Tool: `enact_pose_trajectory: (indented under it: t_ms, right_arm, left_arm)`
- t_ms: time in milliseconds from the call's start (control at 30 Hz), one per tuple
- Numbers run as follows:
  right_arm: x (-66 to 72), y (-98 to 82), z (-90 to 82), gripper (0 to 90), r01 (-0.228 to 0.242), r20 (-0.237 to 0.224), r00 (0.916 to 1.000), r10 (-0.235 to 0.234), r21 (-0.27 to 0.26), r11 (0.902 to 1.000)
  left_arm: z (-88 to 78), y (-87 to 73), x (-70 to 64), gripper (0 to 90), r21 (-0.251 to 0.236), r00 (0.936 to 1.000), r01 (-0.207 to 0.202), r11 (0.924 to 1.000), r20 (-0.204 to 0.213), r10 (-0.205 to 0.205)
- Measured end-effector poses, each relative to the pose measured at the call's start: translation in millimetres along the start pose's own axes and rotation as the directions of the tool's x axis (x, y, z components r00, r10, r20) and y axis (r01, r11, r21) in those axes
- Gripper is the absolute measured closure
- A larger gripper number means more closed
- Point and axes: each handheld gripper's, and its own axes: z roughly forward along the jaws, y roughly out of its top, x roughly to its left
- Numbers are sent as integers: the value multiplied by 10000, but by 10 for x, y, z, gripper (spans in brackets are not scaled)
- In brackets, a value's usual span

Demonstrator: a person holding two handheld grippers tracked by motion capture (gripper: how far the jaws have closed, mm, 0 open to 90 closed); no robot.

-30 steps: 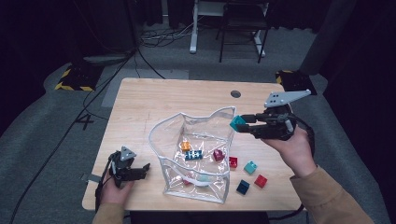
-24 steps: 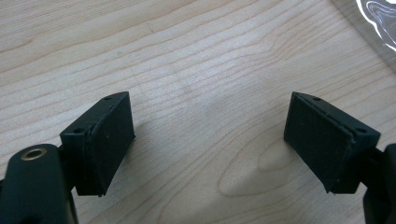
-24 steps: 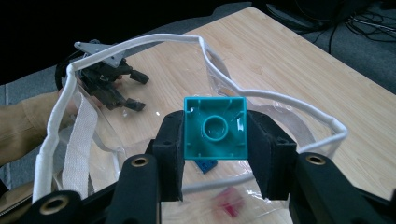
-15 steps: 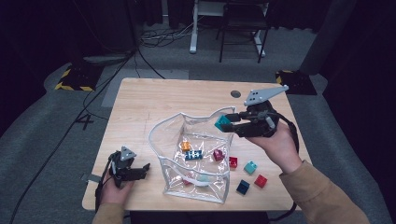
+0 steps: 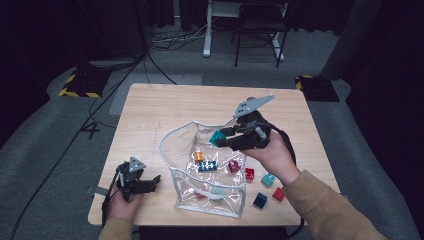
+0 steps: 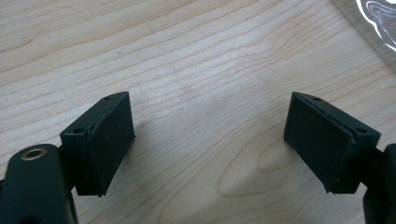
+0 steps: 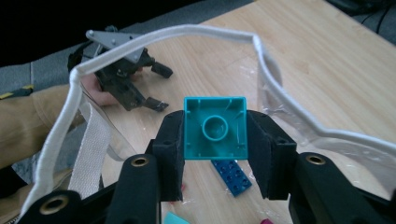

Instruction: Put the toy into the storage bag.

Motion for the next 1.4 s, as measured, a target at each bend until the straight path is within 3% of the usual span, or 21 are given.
enact_pose_trajectory:
  t_ms: [300,500,767,900,1100,1400]
  right_arm:
    - [72,-72,286,591,32,-3,10000,-32,1002,9950]
    - [112,-128,383,592,142,-25,9999,-140,1721,9850]
    - [139,-173,456,584,239,-248,9995,-187,2295,9730]
    - [139,-179,441,420,256,-277,9994,-203,2081,9778]
    - [144,-172,296,411,239,-317,9993,-193,1524,9880]
    - [135,-161,-52,413,169,61,9998,-173,667,9976]
  left_arm:
    - [2,-2,-1,163,-41,10000,-2,10000,-20,2]
    - [2,-3,-1,163,-43,10000,-5,10000,-20,5]
    - [2,-3,-1,163,-42,10000,-6,10000,-21,6]
    - [0,-3,0,163,-34,10000,-24,10000,-12,24]
    - [0,-4,0,163,-34,10000,-25,10000,-10,25]
    - [0,-3,0,163,-31,10000,-29,10000,-13,29]
